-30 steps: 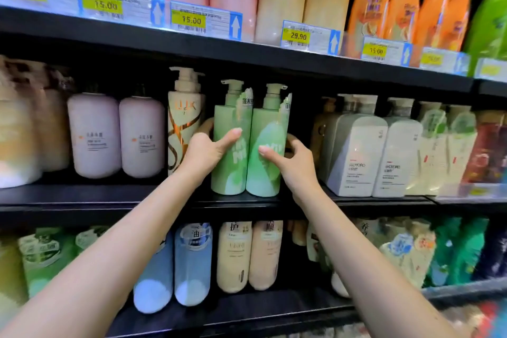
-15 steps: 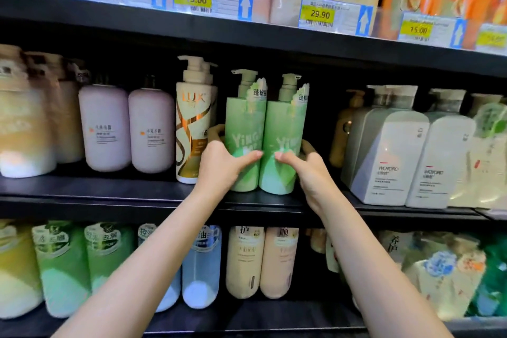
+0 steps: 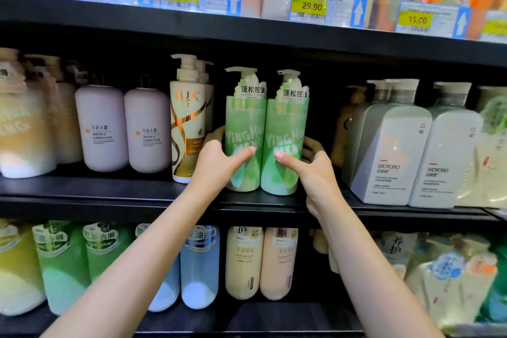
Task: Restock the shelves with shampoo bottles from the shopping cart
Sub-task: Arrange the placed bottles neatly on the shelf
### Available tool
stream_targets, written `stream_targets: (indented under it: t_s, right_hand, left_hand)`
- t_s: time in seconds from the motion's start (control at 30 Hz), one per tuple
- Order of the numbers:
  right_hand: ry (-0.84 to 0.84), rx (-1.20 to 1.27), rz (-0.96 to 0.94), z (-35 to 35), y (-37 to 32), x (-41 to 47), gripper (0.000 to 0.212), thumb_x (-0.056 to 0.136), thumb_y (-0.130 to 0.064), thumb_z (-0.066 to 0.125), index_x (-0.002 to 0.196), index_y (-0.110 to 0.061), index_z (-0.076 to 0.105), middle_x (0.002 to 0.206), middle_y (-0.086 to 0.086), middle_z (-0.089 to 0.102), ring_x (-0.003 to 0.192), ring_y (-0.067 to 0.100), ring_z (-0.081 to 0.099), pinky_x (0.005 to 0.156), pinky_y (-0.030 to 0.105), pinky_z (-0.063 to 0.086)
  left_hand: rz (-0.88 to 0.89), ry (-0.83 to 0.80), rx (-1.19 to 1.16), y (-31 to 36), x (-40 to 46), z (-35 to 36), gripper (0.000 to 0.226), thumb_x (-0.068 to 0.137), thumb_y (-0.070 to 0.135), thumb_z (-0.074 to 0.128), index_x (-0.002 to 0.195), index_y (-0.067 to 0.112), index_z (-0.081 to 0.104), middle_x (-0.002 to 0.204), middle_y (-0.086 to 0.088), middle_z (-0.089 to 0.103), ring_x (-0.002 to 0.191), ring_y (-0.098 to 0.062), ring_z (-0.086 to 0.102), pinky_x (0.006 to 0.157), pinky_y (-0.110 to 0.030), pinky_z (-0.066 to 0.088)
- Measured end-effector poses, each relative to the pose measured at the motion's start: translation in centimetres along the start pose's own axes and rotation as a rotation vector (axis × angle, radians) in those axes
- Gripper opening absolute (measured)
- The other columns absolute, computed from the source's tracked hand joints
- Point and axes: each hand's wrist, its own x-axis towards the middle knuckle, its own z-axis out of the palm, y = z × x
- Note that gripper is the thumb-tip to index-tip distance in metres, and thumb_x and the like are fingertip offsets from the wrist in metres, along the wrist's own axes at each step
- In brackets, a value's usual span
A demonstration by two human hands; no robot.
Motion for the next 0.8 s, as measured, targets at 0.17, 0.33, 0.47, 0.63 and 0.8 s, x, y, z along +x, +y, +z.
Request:
stream_targets:
  t_s: [0.17, 0.33, 0.47, 0.63, 0.8]
  right_hand:
    - [0.017, -0.081, -0.013, 0.0, 0.0, 0.1, 0.062, 0.068, -0.013, 0.084, 0.122, -0.011, 0.052, 0.109, 0.004, 0.068, 0.096, 0.014, 0.069, 0.080, 0.028, 0.057]
    - [-0.022, -0.210, 0.006, -0.3, -0.5, 1.8, 0.054, 0.070, -0.010, 0.082, 0.116, -0.010, 0.053, 0.101, 0.003, 0.068, 0.083, 0.009, 0.068, 0.064, 0.016, 0.055]
    - [-0.018, -0.248, 0.064, 0.1, -0.6, 3.7, 0.059, 0.070, -0.004, 0.081, 0.119, -0.001, 0.049, 0.103, 0.010, 0.064, 0.077, 0.013, 0.064, 0.061, 0.020, 0.054]
    - [0.006, -0.296, 0.072, 0.7, -0.1, 5.3, 0.060, 0.072, -0.004, 0.080, 0.121, 0.000, 0.046, 0.111, 0.014, 0.061, 0.088, 0.022, 0.061, 0.069, 0.027, 0.052]
    - [0.019, -0.342, 0.067, 1.1, 0.5, 6.6, 0.065, 0.073, -0.007, 0.080, 0.127, 0.001, 0.044, 0.114, 0.012, 0.059, 0.086, 0.017, 0.059, 0.071, 0.027, 0.049]
  left_hand:
    - [-0.007, 0.112, 0.251, 0.4, -0.2, 0.0, 0.065, 0.063, 0.051, 0.081, 0.095, 0.003, 0.052, 0.083, -0.005, 0.053, 0.076, -0.020, 0.052, 0.058, -0.031, 0.041]
    - [-0.014, 0.046, 0.278, 0.2, 0.4, 0.3, 0.037, 0.075, 0.038, 0.075, 0.074, 0.009, 0.052, 0.061, 0.001, 0.051, 0.061, -0.020, 0.050, 0.045, -0.022, 0.034]
    - [0.005, -0.040, 0.131, -0.2, 2.2, 0.9, 0.054, 0.080, 0.023, 0.074, 0.126, 0.011, 0.048, 0.118, -0.004, 0.062, 0.105, -0.020, 0.058, 0.083, -0.023, 0.044]
    - [-0.104, -0.080, 0.217, -0.7, 4.9, 2.4, 0.061, 0.081, 0.020, 0.071, 0.133, 0.007, 0.042, 0.132, -0.012, 0.054, 0.120, -0.029, 0.053, 0.093, -0.030, 0.041]
    - [-0.185, -0.044, 0.213, -1.3, 5.8, 3.5, 0.077, 0.067, 0.025, 0.083, 0.129, 0.007, 0.041, 0.129, -0.012, 0.057, 0.117, -0.030, 0.055, 0.094, -0.036, 0.045]
